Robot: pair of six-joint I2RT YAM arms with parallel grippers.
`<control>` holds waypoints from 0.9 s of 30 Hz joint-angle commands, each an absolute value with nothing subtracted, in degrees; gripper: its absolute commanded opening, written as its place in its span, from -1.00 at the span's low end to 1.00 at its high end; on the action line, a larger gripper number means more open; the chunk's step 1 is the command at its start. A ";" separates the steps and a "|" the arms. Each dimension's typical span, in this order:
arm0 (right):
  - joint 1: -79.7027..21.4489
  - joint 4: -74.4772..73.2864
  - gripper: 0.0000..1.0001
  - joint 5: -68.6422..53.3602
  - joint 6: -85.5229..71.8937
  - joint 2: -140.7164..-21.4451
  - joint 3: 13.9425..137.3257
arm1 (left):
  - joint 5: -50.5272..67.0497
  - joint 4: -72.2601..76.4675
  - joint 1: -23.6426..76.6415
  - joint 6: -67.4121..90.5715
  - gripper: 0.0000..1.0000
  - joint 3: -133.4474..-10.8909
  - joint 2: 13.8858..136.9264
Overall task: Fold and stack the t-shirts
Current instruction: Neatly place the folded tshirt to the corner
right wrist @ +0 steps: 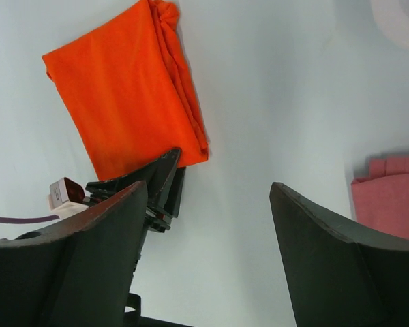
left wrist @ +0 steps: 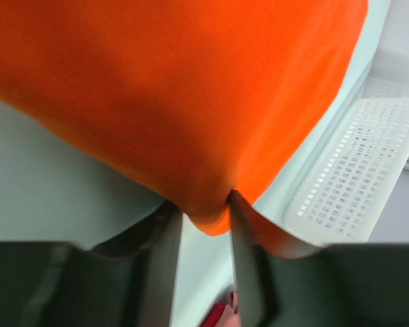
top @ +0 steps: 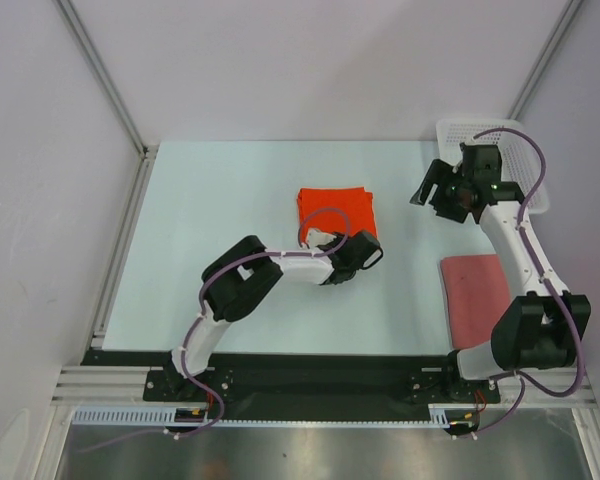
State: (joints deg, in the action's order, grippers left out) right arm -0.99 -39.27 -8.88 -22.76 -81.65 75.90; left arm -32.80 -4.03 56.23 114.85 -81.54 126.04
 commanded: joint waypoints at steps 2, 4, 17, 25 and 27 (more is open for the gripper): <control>-0.70 -40.16 0.64 -11.16 -18.73 -84.81 78.48 | -34.28 -5.91 55.11 138.89 -0.44 -80.96 128.41; -0.79 -39.91 0.74 -12.38 -17.14 -87.52 78.84 | -34.02 -2.92 54.84 137.73 -0.65 -78.85 126.22; -3.59 -31.38 0.87 -36.30 -21.17 -114.94 92.19 | -22.07 13.09 51.33 120.86 -0.99 -55.46 106.53; -7.82 -20.75 0.87 -39.90 -30.40 -121.37 89.22 | -19.95 13.88 50.63 119.00 -0.99 -52.74 102.92; -8.09 -17.68 0.85 -39.47 -34.51 -121.29 85.62 | -19.86 14.24 50.28 118.57 -0.99 -52.56 102.05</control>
